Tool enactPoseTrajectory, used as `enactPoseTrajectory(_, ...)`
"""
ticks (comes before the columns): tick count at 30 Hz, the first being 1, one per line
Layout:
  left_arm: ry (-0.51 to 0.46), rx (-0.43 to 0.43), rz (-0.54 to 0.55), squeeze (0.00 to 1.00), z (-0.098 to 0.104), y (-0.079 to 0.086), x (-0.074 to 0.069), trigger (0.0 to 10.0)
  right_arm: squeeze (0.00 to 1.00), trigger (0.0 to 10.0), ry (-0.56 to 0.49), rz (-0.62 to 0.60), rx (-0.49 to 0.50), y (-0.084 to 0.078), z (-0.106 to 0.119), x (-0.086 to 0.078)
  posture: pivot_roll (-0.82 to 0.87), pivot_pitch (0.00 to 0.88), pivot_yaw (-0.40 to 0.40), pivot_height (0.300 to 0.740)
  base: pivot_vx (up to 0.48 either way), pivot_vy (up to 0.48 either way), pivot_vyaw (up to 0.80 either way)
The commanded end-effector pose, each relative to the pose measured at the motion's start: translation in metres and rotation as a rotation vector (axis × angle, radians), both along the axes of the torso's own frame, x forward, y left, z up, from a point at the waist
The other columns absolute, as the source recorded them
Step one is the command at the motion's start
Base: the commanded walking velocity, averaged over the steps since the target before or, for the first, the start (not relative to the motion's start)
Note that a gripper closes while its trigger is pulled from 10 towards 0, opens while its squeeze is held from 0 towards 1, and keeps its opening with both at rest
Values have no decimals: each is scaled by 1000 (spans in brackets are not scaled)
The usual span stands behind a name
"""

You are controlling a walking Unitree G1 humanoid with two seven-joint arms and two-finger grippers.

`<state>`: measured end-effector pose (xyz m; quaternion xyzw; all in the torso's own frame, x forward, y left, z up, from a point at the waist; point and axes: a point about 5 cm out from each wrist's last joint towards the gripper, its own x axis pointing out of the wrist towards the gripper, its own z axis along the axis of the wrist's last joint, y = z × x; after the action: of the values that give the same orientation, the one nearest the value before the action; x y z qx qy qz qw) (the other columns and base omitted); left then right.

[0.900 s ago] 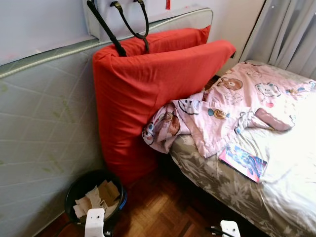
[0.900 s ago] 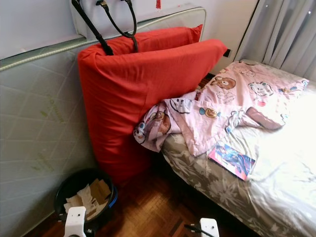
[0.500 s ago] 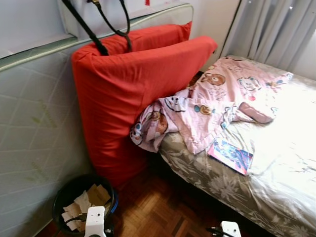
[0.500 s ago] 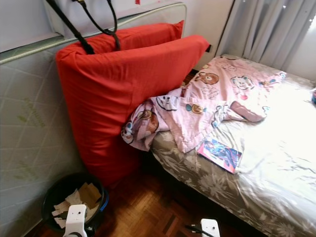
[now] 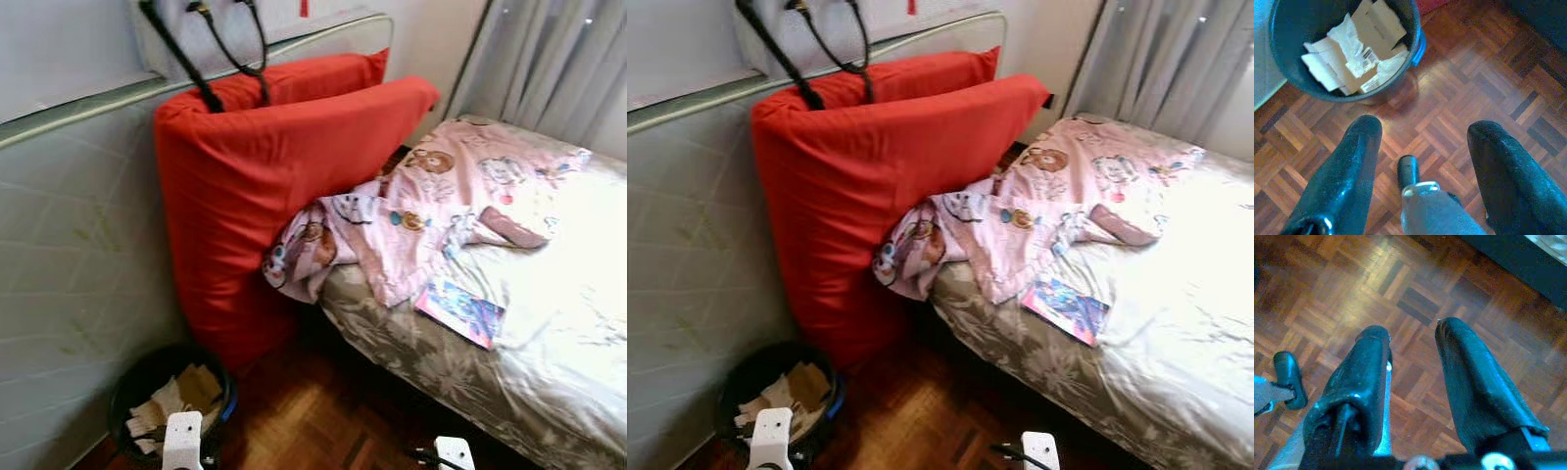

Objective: Clean up the room

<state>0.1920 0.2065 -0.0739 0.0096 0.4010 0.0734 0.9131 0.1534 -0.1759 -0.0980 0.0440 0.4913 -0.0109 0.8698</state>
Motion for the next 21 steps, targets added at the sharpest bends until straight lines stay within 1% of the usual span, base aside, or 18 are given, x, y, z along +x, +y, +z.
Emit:
enactPoseTrajectory(1, 22, 14, -89, 0, 26, 4, 49, 10000, 0, 10000, -129, -160, 47, -30, 24, 45, 53, 0, -90, 740, 0, -480, -738)
enactPoseTrajectory(2, 22, 14, -89, 0, 26, 4, 49, 10000, 0, 10000, -129, -160, 47, -30, 24, 45, 53, 0, -90, 740, 0, -480, -738)
enactPoseTrajectory(5, 21, 14, -88, 0, 26, 5, 49, 10000, 0, 10000, -140, -163, 45, -30, 25, 46, 53, 0, -86, 740, 0, -440, 0)
enactPoseTrajectory(16, 2, -7, -57, 0, 27, 5, 49, 10000, 0, 10000, -146, -165, 43, -30, 25, 47, 54, 0, -85, 740, 0, 0, 0)
enactPoseTrajectory(21, 9, -13, -56, 0, 26, 5, 49, 10000, 0, 10000, -146, -164, 47, -29, 25, 47, 52, 0, -82, 740, 0, 0, 0)
